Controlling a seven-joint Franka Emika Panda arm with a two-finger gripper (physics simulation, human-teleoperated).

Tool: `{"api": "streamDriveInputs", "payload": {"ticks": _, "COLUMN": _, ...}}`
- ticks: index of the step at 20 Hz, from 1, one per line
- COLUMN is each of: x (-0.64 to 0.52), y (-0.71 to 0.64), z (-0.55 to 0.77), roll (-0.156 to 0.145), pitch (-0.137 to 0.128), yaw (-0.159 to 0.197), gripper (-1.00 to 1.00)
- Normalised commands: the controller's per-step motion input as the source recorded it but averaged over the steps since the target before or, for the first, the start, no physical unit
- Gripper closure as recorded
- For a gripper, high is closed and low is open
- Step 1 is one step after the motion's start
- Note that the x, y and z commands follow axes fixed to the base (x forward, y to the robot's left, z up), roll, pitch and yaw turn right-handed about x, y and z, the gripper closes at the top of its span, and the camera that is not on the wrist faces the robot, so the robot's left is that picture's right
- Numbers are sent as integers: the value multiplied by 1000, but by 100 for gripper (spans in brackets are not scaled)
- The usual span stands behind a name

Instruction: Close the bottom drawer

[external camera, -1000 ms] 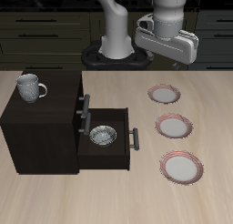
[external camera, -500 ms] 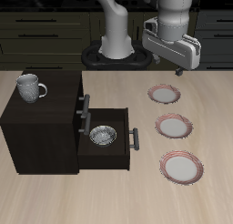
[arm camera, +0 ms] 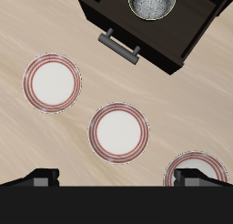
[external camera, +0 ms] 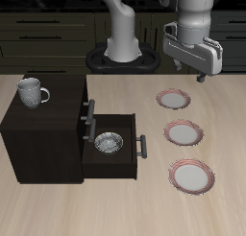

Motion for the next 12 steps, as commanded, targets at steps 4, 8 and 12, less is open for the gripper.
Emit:
{"api": "streamDriveInputs", "payload": {"ticks": 4, "x": 62, "y": 61, "z": -6, "roll": -30, "pitch": -62, "yaw": -27, "gripper": -100}}
{"api": "streamDriveInputs", "payload": {"ticks": 8, "x": 125, "y": 92, "z": -32, "roll": 23, "pitch": -71, "yaw": -47, "gripper": -100}}
{"api": "streamDriveInputs", "payload": {"ticks": 12, "x": 317, "y": -1, "z": -236, "roll": -6, "pitch": 19, "yaw": -40, "gripper": -100}}
